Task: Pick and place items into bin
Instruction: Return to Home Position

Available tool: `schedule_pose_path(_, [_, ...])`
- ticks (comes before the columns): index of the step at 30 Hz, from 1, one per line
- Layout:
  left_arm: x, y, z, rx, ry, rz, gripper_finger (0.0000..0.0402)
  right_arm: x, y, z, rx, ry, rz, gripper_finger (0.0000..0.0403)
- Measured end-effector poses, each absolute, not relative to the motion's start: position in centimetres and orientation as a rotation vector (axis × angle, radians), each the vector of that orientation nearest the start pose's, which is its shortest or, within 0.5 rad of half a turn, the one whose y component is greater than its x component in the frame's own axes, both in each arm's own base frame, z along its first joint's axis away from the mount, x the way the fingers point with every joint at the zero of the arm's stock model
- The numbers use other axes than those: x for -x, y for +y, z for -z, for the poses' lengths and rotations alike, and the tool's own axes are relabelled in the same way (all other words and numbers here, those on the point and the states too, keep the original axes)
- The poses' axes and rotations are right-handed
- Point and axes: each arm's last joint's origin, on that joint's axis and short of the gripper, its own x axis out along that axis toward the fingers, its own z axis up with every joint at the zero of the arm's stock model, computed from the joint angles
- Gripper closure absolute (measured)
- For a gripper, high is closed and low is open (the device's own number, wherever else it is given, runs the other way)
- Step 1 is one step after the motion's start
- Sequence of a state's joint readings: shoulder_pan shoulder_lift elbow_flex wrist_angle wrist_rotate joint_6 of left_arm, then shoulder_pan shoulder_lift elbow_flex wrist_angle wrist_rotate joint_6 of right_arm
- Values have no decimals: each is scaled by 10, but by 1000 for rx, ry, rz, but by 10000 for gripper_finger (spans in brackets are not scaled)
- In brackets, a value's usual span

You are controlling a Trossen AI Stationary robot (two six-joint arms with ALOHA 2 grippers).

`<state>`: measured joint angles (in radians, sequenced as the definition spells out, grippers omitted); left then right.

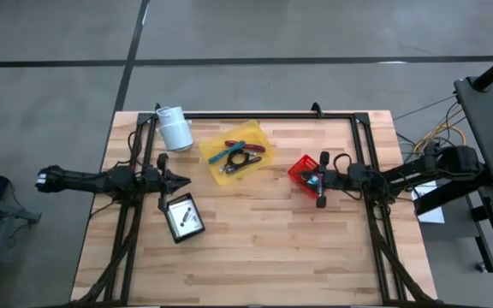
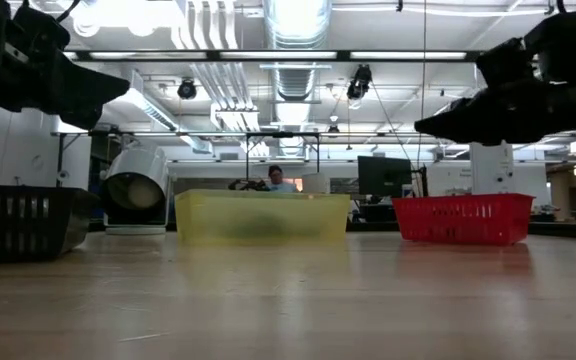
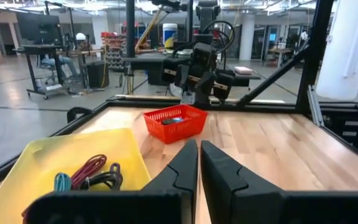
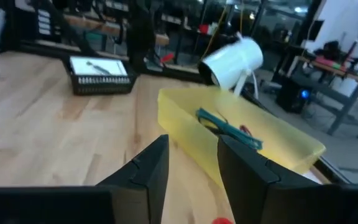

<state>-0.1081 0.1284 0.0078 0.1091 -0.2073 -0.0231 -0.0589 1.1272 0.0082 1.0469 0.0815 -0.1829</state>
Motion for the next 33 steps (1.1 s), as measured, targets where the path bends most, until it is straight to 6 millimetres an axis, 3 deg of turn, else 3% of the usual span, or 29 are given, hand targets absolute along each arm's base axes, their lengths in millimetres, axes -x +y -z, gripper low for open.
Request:
schedule_pose_path(9, [-105,-5,-163,17,37,-103,398,-157,-6,-148,95,68,-48,305])
schedule_pose_path(19, [-104,-5,-162,11,59,-107,398,-137,-5,-162,119,31,-53,335])
schedule_pose_path(33, [-104,-5,-162,6,57,-103,398,-107,-3,-166,83,23,-52,346])
